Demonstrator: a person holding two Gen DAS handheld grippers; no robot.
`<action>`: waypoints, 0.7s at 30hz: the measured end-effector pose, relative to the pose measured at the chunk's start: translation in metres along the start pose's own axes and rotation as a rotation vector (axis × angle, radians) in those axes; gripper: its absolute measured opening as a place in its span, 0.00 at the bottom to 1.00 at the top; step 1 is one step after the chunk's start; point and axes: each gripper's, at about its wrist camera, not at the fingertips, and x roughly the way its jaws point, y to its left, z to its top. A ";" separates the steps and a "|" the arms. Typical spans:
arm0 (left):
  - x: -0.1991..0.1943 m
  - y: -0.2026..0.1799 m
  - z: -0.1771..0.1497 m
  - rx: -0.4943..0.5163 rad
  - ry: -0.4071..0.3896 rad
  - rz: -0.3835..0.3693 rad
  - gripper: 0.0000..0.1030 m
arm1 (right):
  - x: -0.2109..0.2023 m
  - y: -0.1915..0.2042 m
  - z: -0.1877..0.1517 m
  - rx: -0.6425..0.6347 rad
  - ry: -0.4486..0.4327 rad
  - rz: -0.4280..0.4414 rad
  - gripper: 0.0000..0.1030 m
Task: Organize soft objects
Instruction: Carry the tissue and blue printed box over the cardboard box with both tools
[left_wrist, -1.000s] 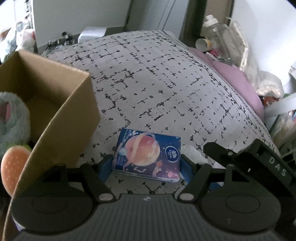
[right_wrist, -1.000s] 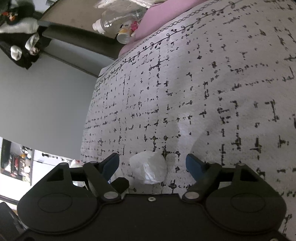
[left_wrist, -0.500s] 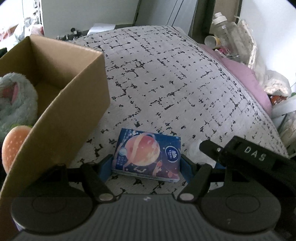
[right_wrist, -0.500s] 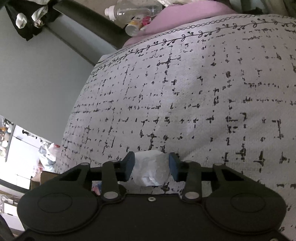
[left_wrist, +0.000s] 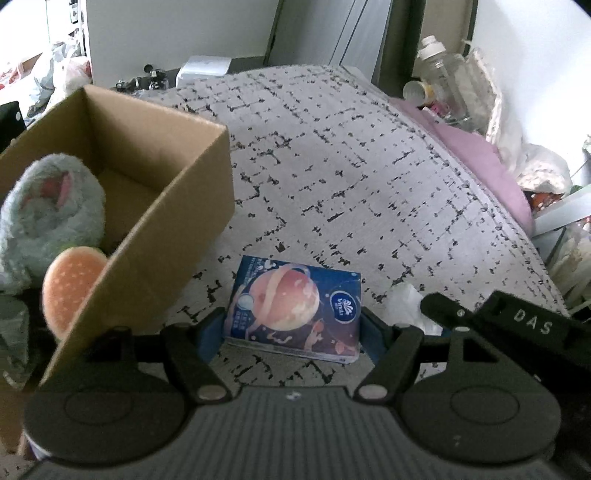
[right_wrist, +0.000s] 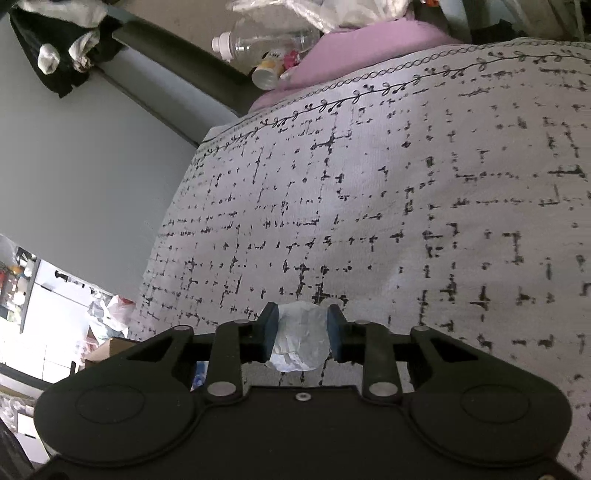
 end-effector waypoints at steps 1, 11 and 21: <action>-0.003 0.000 0.000 0.001 -0.004 -0.004 0.72 | -0.004 -0.001 0.000 0.003 -0.005 0.004 0.27; -0.038 0.005 0.004 0.014 -0.049 -0.030 0.71 | -0.043 0.008 -0.009 -0.028 -0.050 0.042 0.27; -0.075 0.017 0.010 0.023 -0.100 -0.054 0.72 | -0.075 0.025 -0.018 -0.074 -0.093 0.112 0.27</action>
